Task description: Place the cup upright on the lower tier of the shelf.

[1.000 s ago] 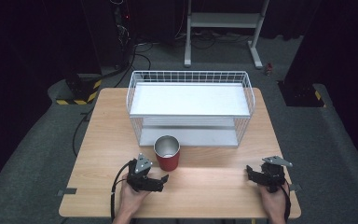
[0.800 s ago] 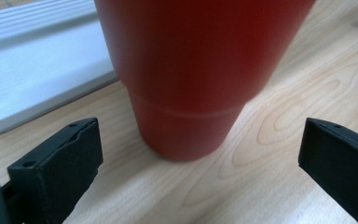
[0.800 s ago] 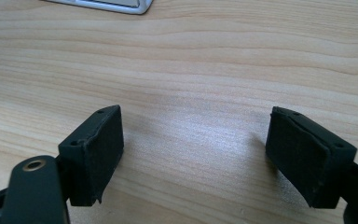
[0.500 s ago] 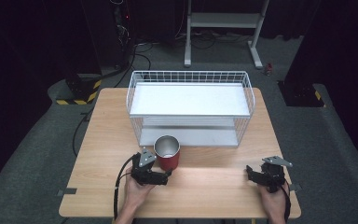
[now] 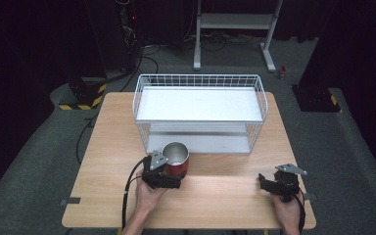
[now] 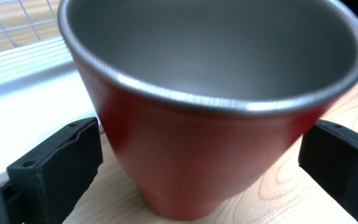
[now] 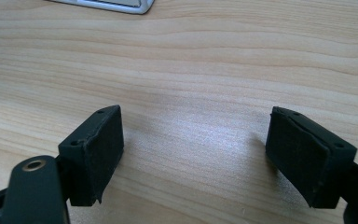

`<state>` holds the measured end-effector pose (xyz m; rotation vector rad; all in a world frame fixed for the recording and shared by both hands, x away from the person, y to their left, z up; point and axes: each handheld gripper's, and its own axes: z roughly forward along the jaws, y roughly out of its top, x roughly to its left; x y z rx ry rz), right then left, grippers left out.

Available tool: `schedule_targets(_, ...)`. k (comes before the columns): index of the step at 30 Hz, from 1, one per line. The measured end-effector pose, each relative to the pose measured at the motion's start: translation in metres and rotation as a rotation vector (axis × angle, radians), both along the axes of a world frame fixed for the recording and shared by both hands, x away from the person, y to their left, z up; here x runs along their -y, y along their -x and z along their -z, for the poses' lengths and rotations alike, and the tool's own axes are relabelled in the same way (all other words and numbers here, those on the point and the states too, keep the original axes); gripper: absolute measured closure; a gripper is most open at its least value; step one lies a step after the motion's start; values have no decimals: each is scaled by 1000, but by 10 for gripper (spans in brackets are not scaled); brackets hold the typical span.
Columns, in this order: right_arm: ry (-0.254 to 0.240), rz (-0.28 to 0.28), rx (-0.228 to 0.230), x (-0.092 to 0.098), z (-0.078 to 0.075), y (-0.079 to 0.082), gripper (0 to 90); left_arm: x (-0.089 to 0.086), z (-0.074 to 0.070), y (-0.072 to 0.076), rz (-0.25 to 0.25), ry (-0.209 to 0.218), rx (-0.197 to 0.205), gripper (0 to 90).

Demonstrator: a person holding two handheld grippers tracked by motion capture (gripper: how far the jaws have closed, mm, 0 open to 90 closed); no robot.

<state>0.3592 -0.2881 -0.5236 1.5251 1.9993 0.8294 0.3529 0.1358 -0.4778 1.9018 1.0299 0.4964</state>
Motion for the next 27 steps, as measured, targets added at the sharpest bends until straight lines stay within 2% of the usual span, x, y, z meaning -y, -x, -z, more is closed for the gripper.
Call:
schedule_targets(4, -1, 1, 0, 0, 0, 0, 190, -1, 1, -2, -10, 16, -10, 0)
schedule_targets(11, 1, 0, 1, 0, 0, 0, 190, 1, 3, -6, -27, 26, -5, 0)
schedule_targets(21, 1, -1, 1, 0, 0, 0, 190, 4, 4, -9, -33, 30, 25, 1)
schedule_targets(25, -1, 1, 0, -1, 0, 0, 190, 7, 4, -11, -37, 17, 24, 2)
schedule_targets(27, -3, 3, -2, -1, 0, 0, 190, 11, 4, -13, -37, -2, 38, 2)
